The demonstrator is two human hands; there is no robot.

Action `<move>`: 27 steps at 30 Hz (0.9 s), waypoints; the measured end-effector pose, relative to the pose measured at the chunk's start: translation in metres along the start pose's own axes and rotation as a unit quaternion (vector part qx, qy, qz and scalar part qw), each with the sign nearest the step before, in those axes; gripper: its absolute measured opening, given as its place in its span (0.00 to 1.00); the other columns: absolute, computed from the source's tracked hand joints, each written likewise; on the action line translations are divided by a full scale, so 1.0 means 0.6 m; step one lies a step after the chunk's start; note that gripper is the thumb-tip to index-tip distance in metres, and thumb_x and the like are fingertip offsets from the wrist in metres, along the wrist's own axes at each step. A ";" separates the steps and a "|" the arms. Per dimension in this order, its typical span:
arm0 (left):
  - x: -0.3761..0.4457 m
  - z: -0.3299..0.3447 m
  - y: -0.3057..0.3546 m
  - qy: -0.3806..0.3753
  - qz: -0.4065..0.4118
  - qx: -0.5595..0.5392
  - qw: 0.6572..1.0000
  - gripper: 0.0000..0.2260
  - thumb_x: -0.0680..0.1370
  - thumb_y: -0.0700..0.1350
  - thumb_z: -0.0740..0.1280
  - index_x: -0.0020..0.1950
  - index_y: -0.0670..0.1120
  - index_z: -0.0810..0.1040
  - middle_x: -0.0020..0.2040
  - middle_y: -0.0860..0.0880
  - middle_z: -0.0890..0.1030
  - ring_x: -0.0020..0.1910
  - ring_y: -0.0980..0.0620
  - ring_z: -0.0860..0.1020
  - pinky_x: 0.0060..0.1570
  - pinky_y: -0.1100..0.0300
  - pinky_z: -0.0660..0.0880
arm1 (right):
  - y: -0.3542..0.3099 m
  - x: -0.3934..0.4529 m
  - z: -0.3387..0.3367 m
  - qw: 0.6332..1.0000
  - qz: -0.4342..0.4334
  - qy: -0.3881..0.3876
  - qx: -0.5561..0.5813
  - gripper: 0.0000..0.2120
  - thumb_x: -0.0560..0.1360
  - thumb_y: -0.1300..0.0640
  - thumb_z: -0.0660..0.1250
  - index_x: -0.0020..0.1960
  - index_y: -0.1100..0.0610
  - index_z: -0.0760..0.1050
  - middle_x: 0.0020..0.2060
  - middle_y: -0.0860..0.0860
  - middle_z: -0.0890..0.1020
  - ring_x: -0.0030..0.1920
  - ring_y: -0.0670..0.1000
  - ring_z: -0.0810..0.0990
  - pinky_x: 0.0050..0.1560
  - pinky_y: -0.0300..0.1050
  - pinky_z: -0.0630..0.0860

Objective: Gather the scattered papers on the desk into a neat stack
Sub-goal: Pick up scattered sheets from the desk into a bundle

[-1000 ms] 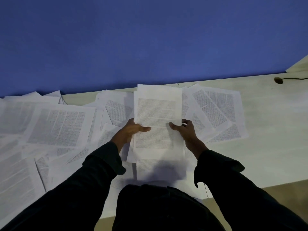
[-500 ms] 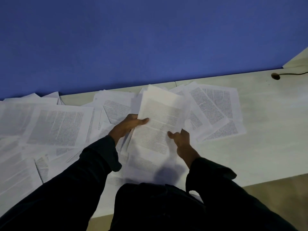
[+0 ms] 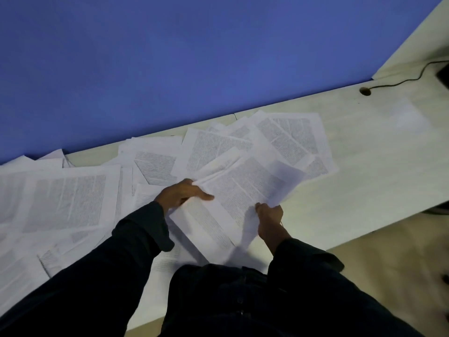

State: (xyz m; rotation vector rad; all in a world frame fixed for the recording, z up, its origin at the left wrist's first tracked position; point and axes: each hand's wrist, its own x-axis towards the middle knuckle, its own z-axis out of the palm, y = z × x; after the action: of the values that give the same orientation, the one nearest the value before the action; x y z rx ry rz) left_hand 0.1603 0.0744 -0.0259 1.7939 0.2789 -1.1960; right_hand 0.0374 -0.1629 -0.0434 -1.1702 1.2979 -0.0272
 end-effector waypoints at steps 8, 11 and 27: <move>-0.017 0.022 0.064 -0.151 -0.030 -0.138 0.978 0.16 0.78 0.53 0.72 0.60 0.43 0.83 0.54 0.42 0.85 0.48 0.44 0.85 0.49 0.51 0.82 | -0.019 0.023 -0.014 0.979 -0.044 -0.045 -0.192 0.20 0.73 0.65 0.74 0.62 0.68 0.73 0.58 0.63 0.80 0.54 0.61 0.81 0.51 0.49 0.79; -0.012 0.057 0.082 -0.110 -0.003 0.011 0.994 0.19 0.77 0.47 0.74 0.67 0.44 0.79 0.62 0.42 0.83 0.56 0.44 0.82 0.60 0.48 0.79 | -0.027 0.018 -0.014 0.970 -0.063 -0.059 -0.228 0.19 0.71 0.65 0.75 0.60 0.66 0.77 0.56 0.62 0.83 0.54 0.61 0.82 0.55 0.52 0.81; 0.060 0.053 0.117 0.183 0.118 0.364 0.905 0.36 0.71 0.61 0.76 0.73 0.49 0.67 0.71 0.41 0.68 0.71 0.38 0.67 0.71 0.38 0.66 | 0.006 -0.029 0.003 0.999 0.024 0.011 0.019 0.21 0.72 0.60 0.78 0.61 0.63 0.75 0.56 0.59 0.82 0.52 0.60 0.80 0.53 0.50 0.77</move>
State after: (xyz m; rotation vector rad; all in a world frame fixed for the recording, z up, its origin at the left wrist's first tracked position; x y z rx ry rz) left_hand 0.2024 0.0007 -0.0186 2.6212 -0.2108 -0.8245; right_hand 0.0307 -0.1497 -0.0338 -1.1091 1.3395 -0.0285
